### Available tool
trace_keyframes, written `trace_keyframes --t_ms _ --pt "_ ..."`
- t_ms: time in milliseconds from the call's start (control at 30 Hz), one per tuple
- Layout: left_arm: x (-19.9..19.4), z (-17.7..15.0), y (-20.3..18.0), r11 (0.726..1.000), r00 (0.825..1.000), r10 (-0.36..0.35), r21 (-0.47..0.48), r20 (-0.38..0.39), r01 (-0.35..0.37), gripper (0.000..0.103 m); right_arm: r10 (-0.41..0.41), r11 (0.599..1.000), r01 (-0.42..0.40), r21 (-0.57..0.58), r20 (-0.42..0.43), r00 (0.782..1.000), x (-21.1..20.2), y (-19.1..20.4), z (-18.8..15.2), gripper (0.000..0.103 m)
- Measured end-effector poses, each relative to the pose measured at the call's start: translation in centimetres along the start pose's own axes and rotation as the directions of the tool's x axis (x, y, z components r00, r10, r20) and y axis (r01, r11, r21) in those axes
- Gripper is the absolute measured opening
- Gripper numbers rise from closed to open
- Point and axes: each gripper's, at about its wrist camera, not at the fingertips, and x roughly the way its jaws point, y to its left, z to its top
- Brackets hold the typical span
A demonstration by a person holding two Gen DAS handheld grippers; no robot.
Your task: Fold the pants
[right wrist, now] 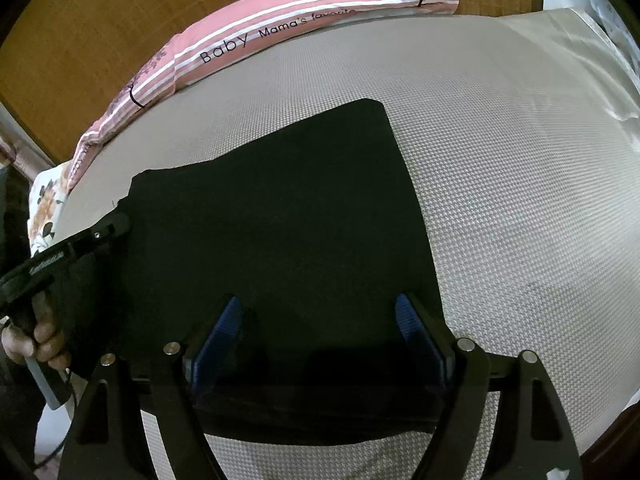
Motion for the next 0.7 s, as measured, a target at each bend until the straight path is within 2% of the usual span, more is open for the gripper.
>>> trace_keyframes --t_ms 33,167,233,333,500,600,700 --pt "-0.2 -0.1 0.8 1.000 1.000 0.020 -0.024 -0.004 -0.021 0.021 -0.001 1.000 0.001 -0.001 0.000 1.000 0.0 0.0 0.0 0.077" --pt "-1.9 -0.8 1.7 0.999 1.000 0.013 -0.040 0.002 -0.013 0.021 -0.021 1.000 0.021 -0.011 -0.003 1.000 0.1 0.5 0.0 0.077" --pt "-3.0 -1.3 0.8 1.000 1.000 0.003 -0.008 0.014 -0.002 0.023 -0.025 1.000 0.025 0.004 -0.001 1.000 -0.1 0.5 0.0 0.077" --pt "-4.1 -2.7 -1.3 0.998 0.999 -0.034 0.050 0.011 0.034 0.034 -0.022 0.999 0.022 0.023 -0.001 1.000 -0.5 0.6 -0.1 0.077" --pt "-3.9 -6.4 -5.1 0.985 0.993 -0.095 0.139 -0.076 0.105 0.039 -0.089 0.995 0.088 -0.045 -0.012 0.996 -0.5 1.7 -0.8 0.076" --pt "-2.4 -8.5 -6.5 0.979 0.987 -0.059 0.185 -0.151 0.087 0.039 -0.146 0.984 0.143 -0.103 -0.024 0.989 -0.3 2.5 -1.5 0.076" --pt "-2.6 -9.5 -7.5 0.969 0.993 -0.010 0.246 -0.114 0.038 0.039 -0.196 0.969 0.190 -0.157 -0.022 0.980 -0.3 3.2 -2.5 0.076"
